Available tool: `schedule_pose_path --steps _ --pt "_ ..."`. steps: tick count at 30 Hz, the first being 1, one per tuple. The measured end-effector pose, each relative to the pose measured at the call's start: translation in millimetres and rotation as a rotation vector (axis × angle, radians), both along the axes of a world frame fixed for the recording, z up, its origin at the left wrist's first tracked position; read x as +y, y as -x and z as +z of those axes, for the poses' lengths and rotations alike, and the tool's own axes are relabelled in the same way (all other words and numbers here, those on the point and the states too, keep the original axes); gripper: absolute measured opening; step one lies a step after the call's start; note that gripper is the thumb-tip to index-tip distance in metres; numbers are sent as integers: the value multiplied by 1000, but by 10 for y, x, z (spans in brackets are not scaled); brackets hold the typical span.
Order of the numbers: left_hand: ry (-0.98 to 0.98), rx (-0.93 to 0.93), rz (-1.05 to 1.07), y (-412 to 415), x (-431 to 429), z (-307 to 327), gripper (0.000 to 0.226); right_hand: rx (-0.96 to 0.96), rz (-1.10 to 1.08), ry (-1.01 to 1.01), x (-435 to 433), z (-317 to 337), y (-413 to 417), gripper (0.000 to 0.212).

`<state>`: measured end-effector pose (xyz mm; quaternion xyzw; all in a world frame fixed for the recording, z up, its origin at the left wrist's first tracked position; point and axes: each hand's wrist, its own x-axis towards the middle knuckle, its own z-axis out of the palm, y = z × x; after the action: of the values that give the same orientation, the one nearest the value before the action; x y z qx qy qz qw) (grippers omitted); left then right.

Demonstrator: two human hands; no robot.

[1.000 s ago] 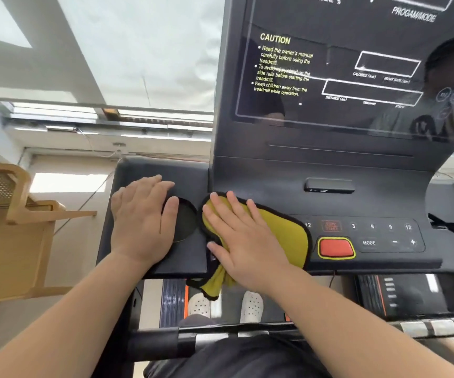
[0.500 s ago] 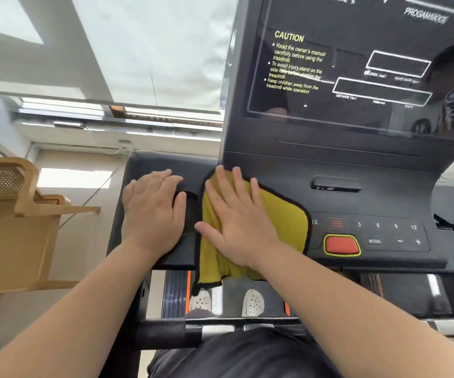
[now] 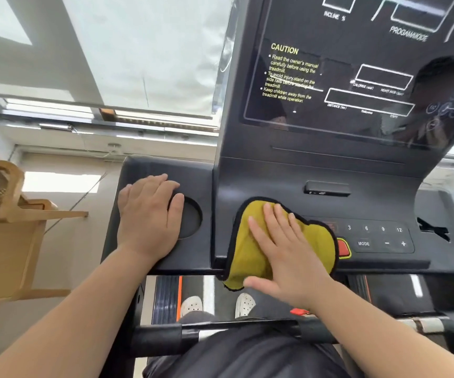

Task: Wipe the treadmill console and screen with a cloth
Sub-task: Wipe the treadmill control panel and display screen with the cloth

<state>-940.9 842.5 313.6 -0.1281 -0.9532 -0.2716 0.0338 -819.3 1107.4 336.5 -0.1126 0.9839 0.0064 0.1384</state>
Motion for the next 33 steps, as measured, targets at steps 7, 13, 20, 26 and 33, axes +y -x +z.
schedule_pose_path --steps 7,13,20,26,33 --pt "-20 10 3 -17 -8 -12 52 61 -248 -28 -464 -14 606 95" --pt "-171 59 32 12 -26 21 59 241 75 7 -401 -31 1087 87" --pt "-306 108 -30 164 277 356 59 573 35 -96 -304 104 1525 93" --pt "-397 171 -99 584 632 808 58 670 5 -78 -322 313 1689 92" --pt "-656 85 -107 898 925 1158 61 776 109 -91 -13 898 2109 94"
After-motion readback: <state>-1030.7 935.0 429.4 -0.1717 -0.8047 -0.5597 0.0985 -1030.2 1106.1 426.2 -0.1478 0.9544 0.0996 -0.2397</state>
